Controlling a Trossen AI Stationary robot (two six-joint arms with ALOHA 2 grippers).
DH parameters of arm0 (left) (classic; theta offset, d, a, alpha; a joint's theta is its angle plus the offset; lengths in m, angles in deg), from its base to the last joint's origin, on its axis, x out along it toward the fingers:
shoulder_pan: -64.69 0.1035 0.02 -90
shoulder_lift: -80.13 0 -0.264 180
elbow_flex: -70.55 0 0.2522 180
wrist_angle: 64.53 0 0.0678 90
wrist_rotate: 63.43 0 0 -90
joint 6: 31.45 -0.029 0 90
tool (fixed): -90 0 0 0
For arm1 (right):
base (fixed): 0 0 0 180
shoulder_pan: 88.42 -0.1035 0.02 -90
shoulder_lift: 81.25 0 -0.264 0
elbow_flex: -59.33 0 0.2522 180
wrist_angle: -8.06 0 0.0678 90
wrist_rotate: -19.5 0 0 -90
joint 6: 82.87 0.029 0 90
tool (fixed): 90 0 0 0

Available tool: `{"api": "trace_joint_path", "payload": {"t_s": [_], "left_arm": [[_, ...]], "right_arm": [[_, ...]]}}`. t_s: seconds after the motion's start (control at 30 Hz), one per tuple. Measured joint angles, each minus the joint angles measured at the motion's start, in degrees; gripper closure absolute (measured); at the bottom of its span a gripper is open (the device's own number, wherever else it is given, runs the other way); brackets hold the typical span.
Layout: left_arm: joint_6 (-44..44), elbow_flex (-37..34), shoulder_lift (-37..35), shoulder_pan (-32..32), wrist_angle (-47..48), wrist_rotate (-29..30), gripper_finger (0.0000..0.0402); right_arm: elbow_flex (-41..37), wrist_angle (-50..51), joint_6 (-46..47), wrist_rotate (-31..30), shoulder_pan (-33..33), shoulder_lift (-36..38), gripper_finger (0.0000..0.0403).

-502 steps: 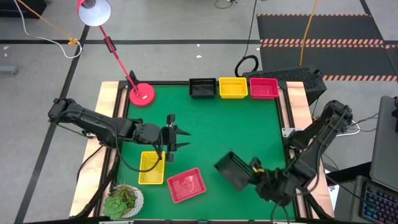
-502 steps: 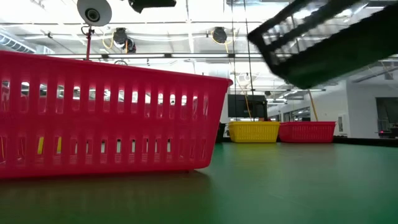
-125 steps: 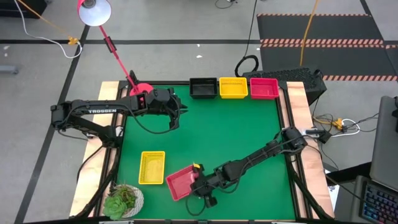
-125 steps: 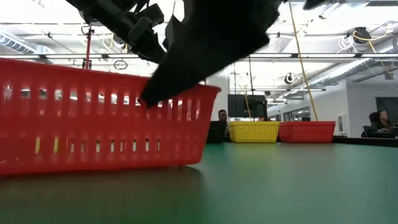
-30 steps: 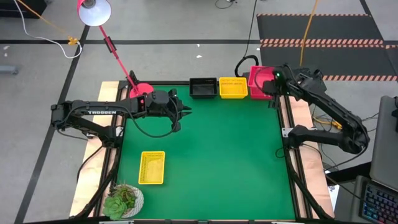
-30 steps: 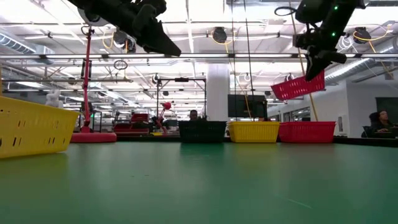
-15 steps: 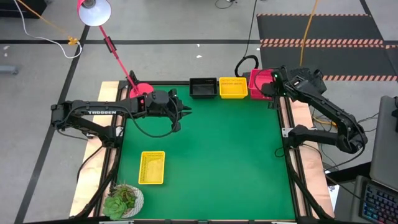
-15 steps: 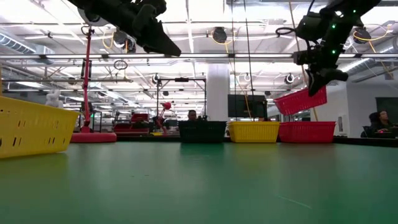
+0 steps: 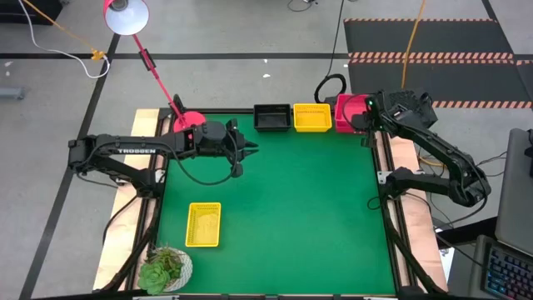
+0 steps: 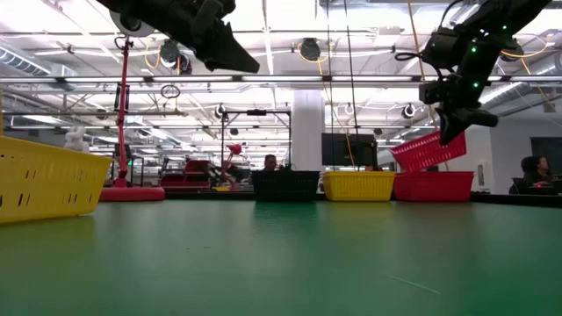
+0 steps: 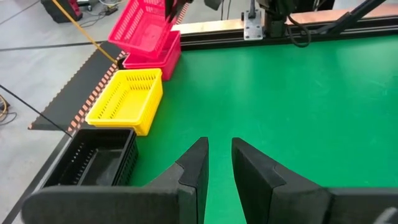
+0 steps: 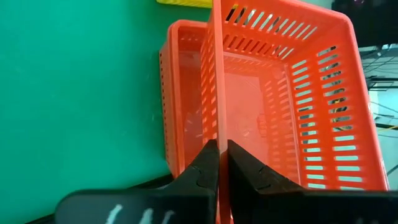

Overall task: Stack baskets by color
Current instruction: Stack the bottom red bin on the top red bins

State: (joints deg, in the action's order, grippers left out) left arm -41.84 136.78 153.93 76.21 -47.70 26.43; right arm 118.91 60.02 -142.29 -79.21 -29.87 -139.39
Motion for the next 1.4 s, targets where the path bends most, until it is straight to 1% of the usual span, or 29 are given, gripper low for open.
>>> {"api": "trace_joint_path", "payload": {"t_s": [0.13, 0.27, 0.57, 1.17, 1.27, 1.4], "left_arm": [[-0.4, 0.0, 0.0, 0.0, 0.0, 0.0, 0.0327], [-0.6, 0.0, 0.0, 0.0, 0.0, 0.0, 0.0327], [-0.8, 0.0, 0.0, 0.0, 0.0, 0.0, 0.0327], [-0.9, 0.0, 0.0, 0.0, 0.0, 0.0, 0.0327], [-0.9, 0.0, 0.0, 0.0, 0.0, 0.0, 0.0327], [-0.9, 0.0, 0.0, 0.0, 0.1, 0.0, 0.0327]], "right_arm": [[0.0, -0.3, -0.1, 1.5, 0.0, 0.0, 0.0396], [0.0, -0.2, -0.2, 1.5, 0.0, 0.0, 0.0395], [0.0, -0.2, -1.3, 1.4, 0.9, -0.4, 0.0373], [0.0, -0.2, 0.1, 1.3, 1.1, -4.3, 0.037], [0.0, -0.2, 0.2, 1.2, 1.1, -4.3, 0.0358], [0.0, -0.8, 1.1, -0.8, 1.1, -4.3, 0.0327]]}}
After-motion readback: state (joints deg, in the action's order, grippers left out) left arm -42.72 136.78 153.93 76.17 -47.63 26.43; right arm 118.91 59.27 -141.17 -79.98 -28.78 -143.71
